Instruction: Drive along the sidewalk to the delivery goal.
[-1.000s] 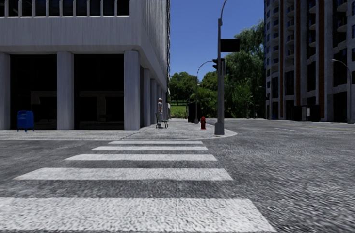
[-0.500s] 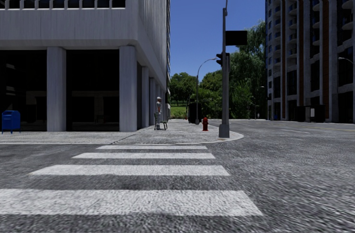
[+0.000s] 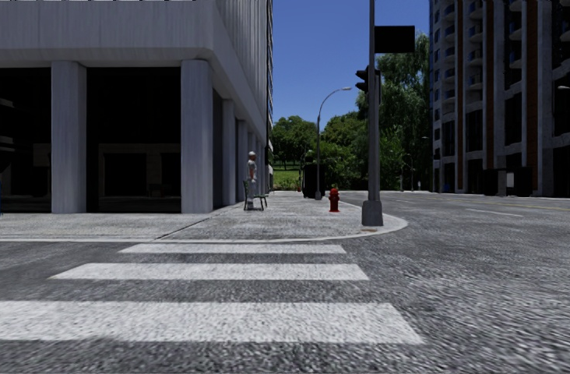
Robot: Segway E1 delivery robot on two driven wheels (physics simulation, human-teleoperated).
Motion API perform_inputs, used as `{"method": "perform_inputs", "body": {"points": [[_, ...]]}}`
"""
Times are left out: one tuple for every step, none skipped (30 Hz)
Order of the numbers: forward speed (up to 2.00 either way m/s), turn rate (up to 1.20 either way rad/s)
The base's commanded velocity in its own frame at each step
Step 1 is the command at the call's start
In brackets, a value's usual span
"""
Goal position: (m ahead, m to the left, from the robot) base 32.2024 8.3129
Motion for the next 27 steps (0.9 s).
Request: {"method": "perform_inputs", "body": {"points": [[2.0,0.0],[2.0,0.0],[2.0,0.0],[2.0,0.0],[2.0,0.0],[2.0,0.0],[2.0,0.0],[2.0,0.0],[2.0,0.0],[2.0,0.0],[2.0,0.0],[2.0,0.0],[2.0,0.0],[2.0,0.0],[2.0,0.0],[2.0,0.0],[2.0,0.0],[2.0,0.0],[2.0,0.0],[2.0,0.0],[2.0,0.0],[2.0,0.0],[2.0,0.0],[2.0,0.0],[2.0,0.0],[2.0,0.0],[2.0,0.0]]}}
